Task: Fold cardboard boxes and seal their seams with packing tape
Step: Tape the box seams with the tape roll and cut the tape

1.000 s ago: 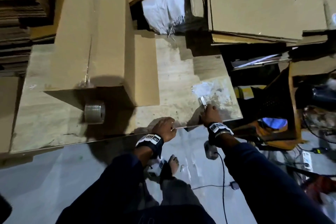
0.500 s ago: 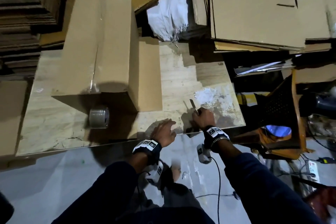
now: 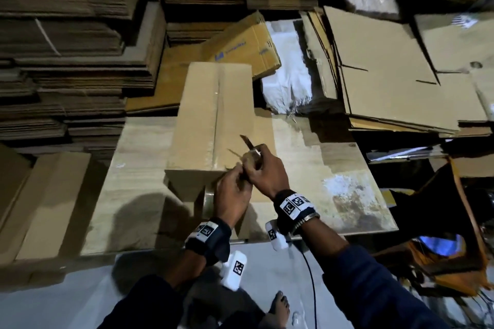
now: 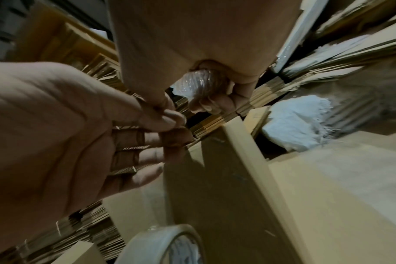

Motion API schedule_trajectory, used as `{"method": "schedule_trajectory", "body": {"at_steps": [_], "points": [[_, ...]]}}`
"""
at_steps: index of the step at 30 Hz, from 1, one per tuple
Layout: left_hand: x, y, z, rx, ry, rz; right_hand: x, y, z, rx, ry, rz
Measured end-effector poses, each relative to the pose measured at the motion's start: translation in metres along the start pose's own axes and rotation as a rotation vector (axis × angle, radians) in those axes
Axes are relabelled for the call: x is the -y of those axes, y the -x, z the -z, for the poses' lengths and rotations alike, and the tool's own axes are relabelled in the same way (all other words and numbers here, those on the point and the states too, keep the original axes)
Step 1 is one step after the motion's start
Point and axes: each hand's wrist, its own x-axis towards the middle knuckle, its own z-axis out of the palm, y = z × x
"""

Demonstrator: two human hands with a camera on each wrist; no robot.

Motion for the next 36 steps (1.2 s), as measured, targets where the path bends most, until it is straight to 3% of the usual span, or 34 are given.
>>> {"method": "schedule_trajectory", "body": {"at_steps": [6, 12, 19, 24, 26, 31, 36], "points": [[0.051, 0.003, 0.058, -0.185, -0.197, 0.361, 0.032, -0.005, -0.048, 0.131, 0.255, 0.072], [0.086, -0.018, 0.049, 0.084, 0.121, 0.584, 0.025, -0.017, -0.054, 0.171, 0.382, 0.044], [0.093, -0.003, 0.063, 0.098, 0.28, 0.614, 0.022, -0.019, -0.058, 0.132, 0.397, 0.082], [0.074, 0.007, 0.077, 0.266, 0.629, 0.664, 0.021, -0.016, -0.058, 0.136, 0.366, 0.061], [0.072, 0.006, 0.078, 0.311, 0.66, 0.653, 0.023, -0.014, -0.057, 0.173, 0.366, 0.072], [0.076, 0.006, 0.075, 0.219, 0.69, 0.636, 0.038, 0.006, -0.038, 0.28, 0.269, 0.094], [0.078, 0.007, 0.073, 0.2, 0.664, 0.583, 0.031, 0.043, -0.022, 0.44, 0.402, 0.164]]}}
